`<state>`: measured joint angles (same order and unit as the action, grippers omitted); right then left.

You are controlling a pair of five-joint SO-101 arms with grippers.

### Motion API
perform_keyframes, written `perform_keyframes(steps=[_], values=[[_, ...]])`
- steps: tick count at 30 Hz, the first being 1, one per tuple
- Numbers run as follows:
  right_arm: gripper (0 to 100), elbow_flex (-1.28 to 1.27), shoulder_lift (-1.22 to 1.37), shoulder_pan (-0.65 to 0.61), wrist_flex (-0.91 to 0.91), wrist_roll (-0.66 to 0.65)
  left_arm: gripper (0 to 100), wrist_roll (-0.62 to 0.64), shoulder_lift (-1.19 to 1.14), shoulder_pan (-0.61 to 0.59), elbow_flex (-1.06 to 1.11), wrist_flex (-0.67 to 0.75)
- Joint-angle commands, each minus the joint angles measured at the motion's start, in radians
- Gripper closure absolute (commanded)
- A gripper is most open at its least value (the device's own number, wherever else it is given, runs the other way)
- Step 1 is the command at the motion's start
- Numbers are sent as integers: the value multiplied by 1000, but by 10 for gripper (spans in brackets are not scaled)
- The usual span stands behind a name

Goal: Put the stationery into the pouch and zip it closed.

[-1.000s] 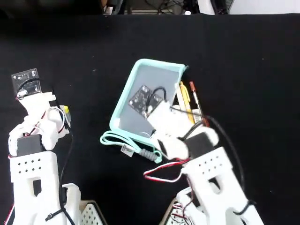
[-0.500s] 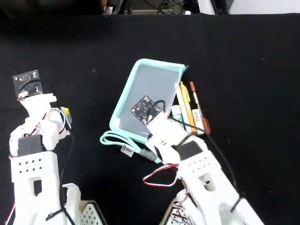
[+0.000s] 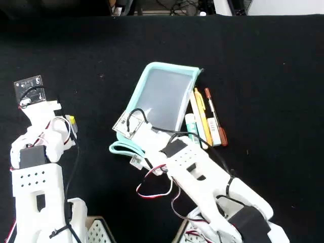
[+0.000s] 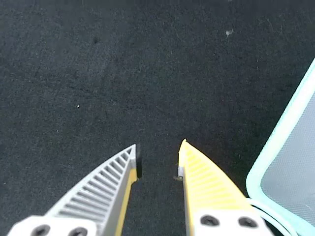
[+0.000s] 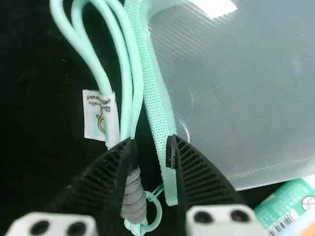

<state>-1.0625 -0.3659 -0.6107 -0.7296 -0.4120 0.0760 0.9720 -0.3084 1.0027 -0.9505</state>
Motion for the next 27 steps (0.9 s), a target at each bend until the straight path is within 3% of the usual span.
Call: perform_keyframes(steps=[1,11,19,27], values=[[893,-18,4,-28,-78,-63,845,9,-2,-4,15,63],[893,-166,-252,-26,-256,-206,845,9,-2,-5,31,94],[893,-216,-447,-18,-324,-206,845,9,-2,-5,35,94],[889,-136,-503,229,-324,-170,845,9,-2,-5,35,94]])
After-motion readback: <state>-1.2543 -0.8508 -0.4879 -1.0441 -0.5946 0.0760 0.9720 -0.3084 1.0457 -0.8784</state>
